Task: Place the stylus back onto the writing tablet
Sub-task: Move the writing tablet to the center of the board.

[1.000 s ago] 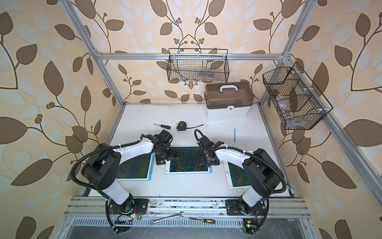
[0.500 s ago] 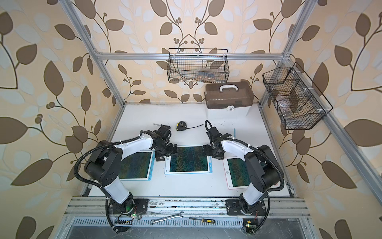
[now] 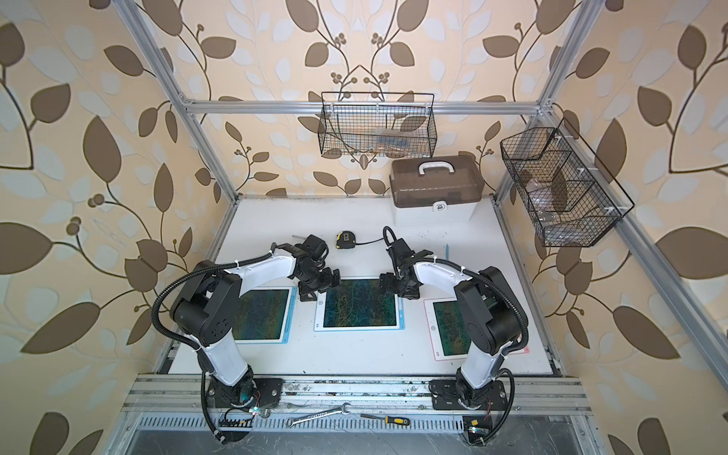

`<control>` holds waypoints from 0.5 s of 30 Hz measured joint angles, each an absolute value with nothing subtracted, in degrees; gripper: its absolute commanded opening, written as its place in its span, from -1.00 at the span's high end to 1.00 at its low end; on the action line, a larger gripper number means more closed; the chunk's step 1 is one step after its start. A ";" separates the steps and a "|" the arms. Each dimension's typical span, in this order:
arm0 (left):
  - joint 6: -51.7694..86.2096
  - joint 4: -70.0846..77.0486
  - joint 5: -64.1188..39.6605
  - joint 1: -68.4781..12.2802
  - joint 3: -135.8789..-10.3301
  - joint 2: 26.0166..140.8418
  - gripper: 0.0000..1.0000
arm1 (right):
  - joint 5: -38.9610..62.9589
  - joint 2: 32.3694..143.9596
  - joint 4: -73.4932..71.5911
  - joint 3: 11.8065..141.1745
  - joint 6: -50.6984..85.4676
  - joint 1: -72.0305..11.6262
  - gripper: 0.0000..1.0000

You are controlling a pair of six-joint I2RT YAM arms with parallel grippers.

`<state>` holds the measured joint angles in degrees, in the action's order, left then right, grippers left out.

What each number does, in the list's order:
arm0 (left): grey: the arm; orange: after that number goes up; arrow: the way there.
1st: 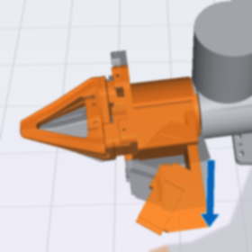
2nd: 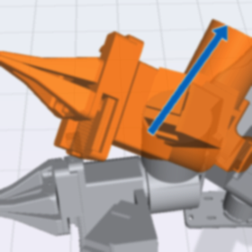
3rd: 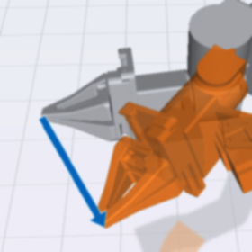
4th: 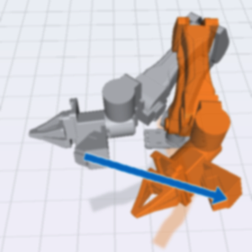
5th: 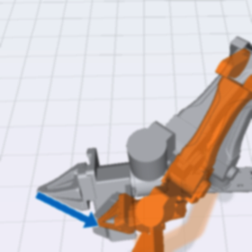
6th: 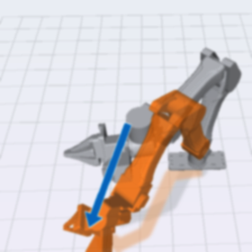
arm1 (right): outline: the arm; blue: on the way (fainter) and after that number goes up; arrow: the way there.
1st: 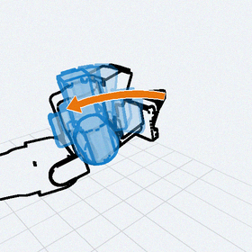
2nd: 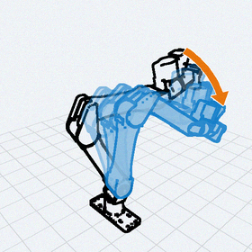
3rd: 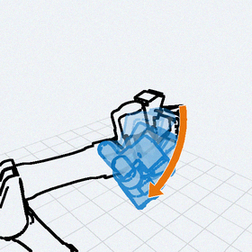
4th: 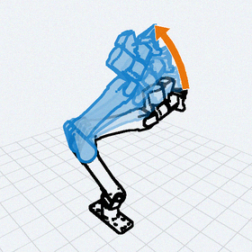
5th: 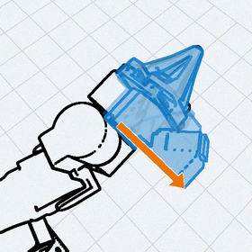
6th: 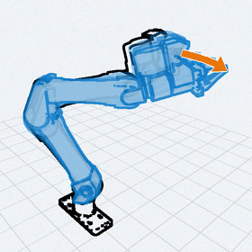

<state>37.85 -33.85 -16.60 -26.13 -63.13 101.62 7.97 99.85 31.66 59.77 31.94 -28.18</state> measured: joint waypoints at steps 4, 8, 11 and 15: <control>37.85 -33.87 -16.51 -26.02 -63.13 101.62 -0.98 | 6.94 99.90 31.51 59.81 32.18 -29.52 -0.74; 37.85 -33.98 -16.40 -25.43 -63.09 101.58 -0.98 | 5.80 99.90 31.66 59.79 32.97 -30.89 -0.67; 37.85 -33.80 -16.03 -25.15 -62.33 100.95 -0.98 | 5.10 99.83 31.77 59.53 33.52 -32.01 -0.66; 37.89 -32.97 -15.99 -25.04 -60.07 99.20 -0.98 | 4.93 98.67 31.35 58.04 34.11 -33.17 -0.65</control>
